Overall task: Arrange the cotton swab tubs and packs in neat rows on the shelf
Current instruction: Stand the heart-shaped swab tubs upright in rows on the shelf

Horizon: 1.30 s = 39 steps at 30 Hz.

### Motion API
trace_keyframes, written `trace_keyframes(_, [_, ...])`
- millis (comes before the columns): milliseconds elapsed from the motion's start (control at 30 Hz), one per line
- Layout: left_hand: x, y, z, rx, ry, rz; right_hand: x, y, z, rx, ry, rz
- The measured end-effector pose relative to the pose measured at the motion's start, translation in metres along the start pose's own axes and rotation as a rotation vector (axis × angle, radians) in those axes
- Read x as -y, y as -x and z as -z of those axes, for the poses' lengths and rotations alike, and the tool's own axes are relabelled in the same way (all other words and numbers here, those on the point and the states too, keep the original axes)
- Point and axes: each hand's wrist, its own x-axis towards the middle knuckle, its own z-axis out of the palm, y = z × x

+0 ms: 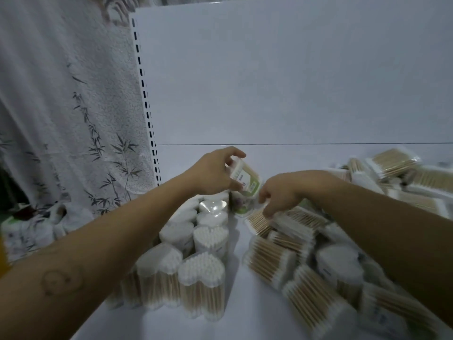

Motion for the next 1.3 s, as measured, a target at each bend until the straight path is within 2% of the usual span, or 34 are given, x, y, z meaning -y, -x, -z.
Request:
trace_keyframes(67, [0.000, -0.005, -0.004, 0.034, -0.102, 0.000, 0.008, -0.010, -0.012, 0.033, 0.076, -0.008])
trace_keyframes(333, [-0.007, -0.019, -0.021, 0.111, -0.402, -0.091, -0.013, -0.010, -0.021, 0.049, 0.109, 0.036])
trace_keyframes(567, [-0.005, -0.025, -0.047, 0.269, -0.795, -0.133, -0.016, -0.006, -0.023, 0.012, 0.118, 0.072])
trace_keyframes(700, [-0.004, -0.029, -0.055, 0.327, -0.940, -0.160, -0.019, -0.002, -0.023, -0.020, 0.096, 0.092])
trace_keyframes(833, [-0.006, -0.032, -0.058, 0.311, -1.016, -0.205, -0.024, -0.003, -0.025, -0.010, 0.081, 0.089])
trace_keyframes(967, [-0.009, -0.033, -0.056, 0.352, -0.931, -0.236, -0.028, -0.003, -0.025, -0.009, 0.065, 0.074])
trace_keyframes(1167, [-0.008, -0.033, -0.048, 0.444, -0.926, -0.222, -0.021, -0.003, -0.024, -0.028, 0.052, 0.060])
trace_keyframes(1300, [-0.015, -0.028, -0.041, 0.496, -0.878, -0.144, -0.020, 0.012, -0.012, -0.127, 0.025, 0.071])
